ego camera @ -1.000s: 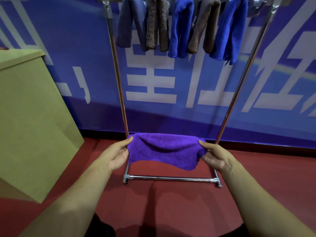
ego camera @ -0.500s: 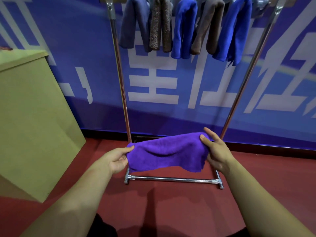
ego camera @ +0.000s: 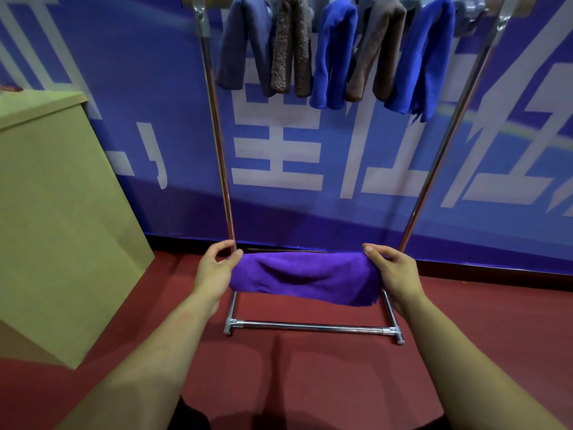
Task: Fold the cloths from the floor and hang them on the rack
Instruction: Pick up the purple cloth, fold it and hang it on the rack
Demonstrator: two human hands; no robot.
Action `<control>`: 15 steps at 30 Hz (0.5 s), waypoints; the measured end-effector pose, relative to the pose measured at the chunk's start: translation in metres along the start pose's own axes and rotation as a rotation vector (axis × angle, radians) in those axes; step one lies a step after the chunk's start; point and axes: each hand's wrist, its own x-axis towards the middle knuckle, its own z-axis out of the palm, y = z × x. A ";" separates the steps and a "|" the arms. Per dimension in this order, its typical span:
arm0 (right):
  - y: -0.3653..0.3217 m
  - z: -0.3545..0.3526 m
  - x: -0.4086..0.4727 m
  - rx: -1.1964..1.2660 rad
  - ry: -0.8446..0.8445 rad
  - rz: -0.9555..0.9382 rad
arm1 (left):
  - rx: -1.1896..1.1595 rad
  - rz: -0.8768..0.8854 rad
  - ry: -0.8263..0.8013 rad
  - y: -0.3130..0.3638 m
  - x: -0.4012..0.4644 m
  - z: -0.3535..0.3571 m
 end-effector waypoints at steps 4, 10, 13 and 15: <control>-0.005 -0.002 0.000 0.005 0.103 -0.025 | -0.046 0.106 0.032 0.011 -0.008 0.003; -0.013 -0.003 -0.003 -0.031 0.220 -0.130 | -0.035 0.254 0.124 0.024 -0.018 0.010; -0.018 -0.003 -0.006 -0.001 0.233 -0.164 | -0.044 0.277 0.139 0.026 -0.019 0.011; -0.019 -0.002 -0.008 0.018 0.230 -0.175 | -0.053 0.272 0.143 0.027 -0.019 0.010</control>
